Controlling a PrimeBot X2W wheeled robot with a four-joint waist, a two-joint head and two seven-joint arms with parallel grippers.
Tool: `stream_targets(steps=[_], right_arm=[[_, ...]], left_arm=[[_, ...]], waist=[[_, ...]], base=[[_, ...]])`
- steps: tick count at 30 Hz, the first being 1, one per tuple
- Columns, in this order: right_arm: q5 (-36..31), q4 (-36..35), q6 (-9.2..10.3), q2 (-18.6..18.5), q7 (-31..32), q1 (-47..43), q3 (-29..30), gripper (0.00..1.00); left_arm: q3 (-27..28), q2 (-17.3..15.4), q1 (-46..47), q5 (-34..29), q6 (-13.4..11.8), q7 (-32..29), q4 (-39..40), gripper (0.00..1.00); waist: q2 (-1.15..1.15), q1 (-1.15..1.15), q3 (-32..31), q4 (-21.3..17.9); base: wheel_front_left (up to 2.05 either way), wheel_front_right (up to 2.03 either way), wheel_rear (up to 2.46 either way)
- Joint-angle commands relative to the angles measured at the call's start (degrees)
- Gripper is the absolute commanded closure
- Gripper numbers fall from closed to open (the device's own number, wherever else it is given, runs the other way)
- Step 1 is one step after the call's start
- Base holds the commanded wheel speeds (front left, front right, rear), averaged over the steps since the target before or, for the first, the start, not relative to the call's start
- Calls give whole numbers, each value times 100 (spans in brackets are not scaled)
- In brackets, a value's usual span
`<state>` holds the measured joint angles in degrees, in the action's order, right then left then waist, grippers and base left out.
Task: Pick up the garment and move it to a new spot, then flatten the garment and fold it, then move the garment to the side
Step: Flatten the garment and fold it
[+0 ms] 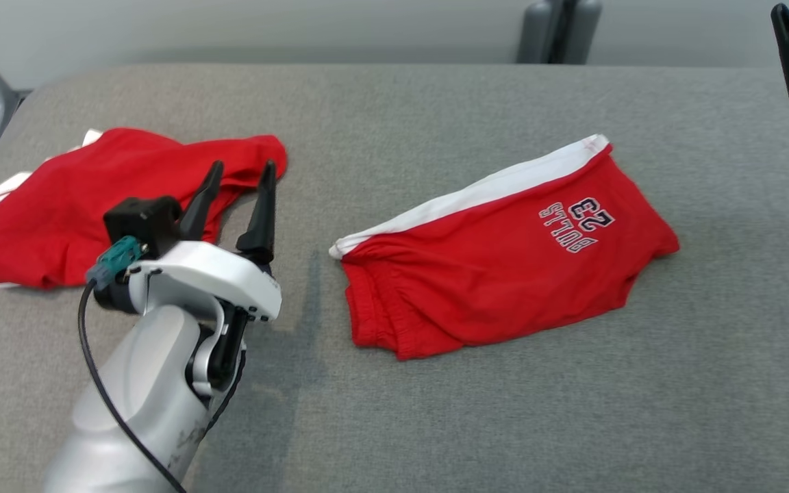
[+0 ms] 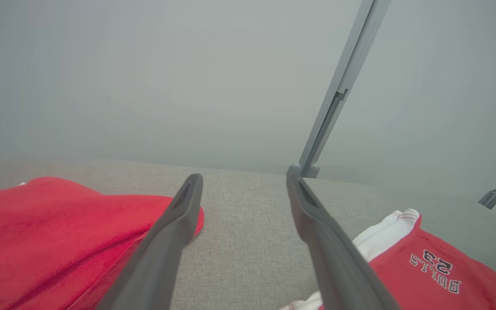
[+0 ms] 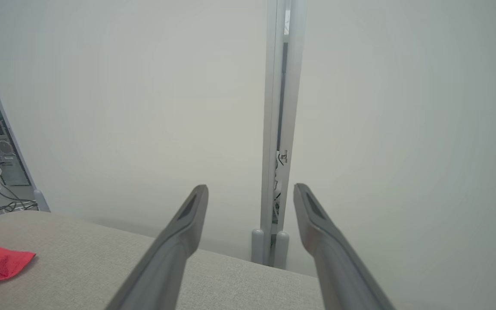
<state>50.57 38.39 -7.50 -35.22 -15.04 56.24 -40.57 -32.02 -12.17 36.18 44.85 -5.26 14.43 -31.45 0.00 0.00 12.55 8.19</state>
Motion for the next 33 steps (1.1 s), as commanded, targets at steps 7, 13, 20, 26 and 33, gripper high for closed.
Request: stream_targets(steps=[7,13,20,26,33], right_arm=[[-2262,-1203,3,608,-15,-1753,1930,0],[-3457,-2191,2,1393,-15,-3126,3089,0],[-3998,-2653,3,2087,-16,-4211,3753,0],[-4230,-2844,3,2510,-16,-4780,4113,0],[-4331,-2900,2,2715,-17,-5064,4202,0]], left_arm=[[552,-190,-1009,-1155,-293,72,923,0],[1092,-34,-1961,-1884,-286,76,1575,0],[1533,298,-2833,-2622,-60,77,1968,0],[1953,587,-3371,-3090,133,76,2118,0],[2316,819,-3750,-3423,320,77,2280,0]], waist=[[0,0,-552,-394],[0,0,-742,-496],[0,0,-939,-488],[0,0,-1057,-467],[0,0,-1128,-482]], base=[[0,0,0],[0,0,0],[0,0,0],[0,0,0],[0,0,0]])
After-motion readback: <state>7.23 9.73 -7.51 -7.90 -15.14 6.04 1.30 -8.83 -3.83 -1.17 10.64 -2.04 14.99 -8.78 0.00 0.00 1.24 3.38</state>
